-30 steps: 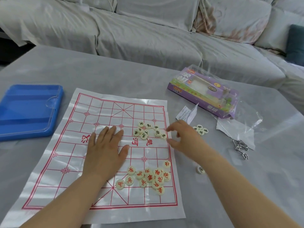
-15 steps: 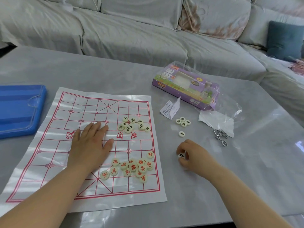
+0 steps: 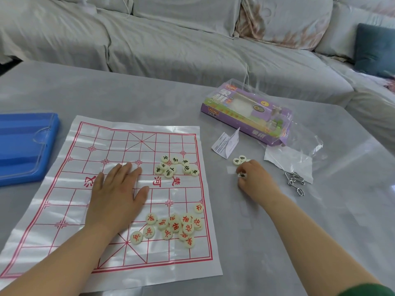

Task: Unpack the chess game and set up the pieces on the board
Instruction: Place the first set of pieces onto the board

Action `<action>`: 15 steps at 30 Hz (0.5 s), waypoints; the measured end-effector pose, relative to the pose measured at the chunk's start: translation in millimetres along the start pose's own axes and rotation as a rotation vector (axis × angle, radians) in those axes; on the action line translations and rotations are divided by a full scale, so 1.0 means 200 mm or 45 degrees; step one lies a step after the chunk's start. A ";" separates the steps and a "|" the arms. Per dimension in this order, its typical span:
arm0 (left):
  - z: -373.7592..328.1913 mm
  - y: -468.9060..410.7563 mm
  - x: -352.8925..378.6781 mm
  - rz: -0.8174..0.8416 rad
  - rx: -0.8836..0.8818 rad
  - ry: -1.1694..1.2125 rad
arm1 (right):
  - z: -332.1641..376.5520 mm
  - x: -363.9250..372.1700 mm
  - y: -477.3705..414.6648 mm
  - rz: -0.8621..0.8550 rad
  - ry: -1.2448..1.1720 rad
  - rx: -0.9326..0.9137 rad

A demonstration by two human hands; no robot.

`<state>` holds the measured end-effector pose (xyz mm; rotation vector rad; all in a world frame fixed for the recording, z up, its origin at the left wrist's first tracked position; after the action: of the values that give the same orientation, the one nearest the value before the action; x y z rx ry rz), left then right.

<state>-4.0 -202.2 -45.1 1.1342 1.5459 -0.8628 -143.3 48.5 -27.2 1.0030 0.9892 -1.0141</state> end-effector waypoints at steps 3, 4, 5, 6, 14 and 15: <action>0.00 0.00 0.00 -0.004 0.000 0.009 | 0.00 0.00 -0.01 0.012 -0.008 -0.022; 0.00 0.00 0.00 -0.010 0.000 0.015 | 0.00 -0.01 -0.01 0.011 -0.019 -0.024; 0.00 0.00 0.00 -0.018 0.002 0.018 | 0.01 -0.02 0.00 0.015 -0.044 -0.021; 0.00 0.00 0.00 -0.030 0.005 0.023 | 0.02 -0.02 0.01 0.023 -0.076 -0.022; 0.01 0.00 0.00 -0.068 0.011 0.060 | 0.53 0.02 0.05 0.137 -0.168 -0.372; 0.01 0.00 0.00 -0.063 0.009 0.056 | 0.58 0.02 0.04 0.128 -0.170 -0.395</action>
<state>-3.5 -204.7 -46.2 1.1308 1.6138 -0.8827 -116.0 -62.2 -1.9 0.7121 0.9416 -0.8040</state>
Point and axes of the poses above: each hand's wrist, its own y-axis away from the middle knuckle, its own x-axis out of the palm, z = x × y, the point moved 9 cm from there along -y, towards the middle knuckle, and after that the axes turned 4 degrees about x, right-handed, at the moved point
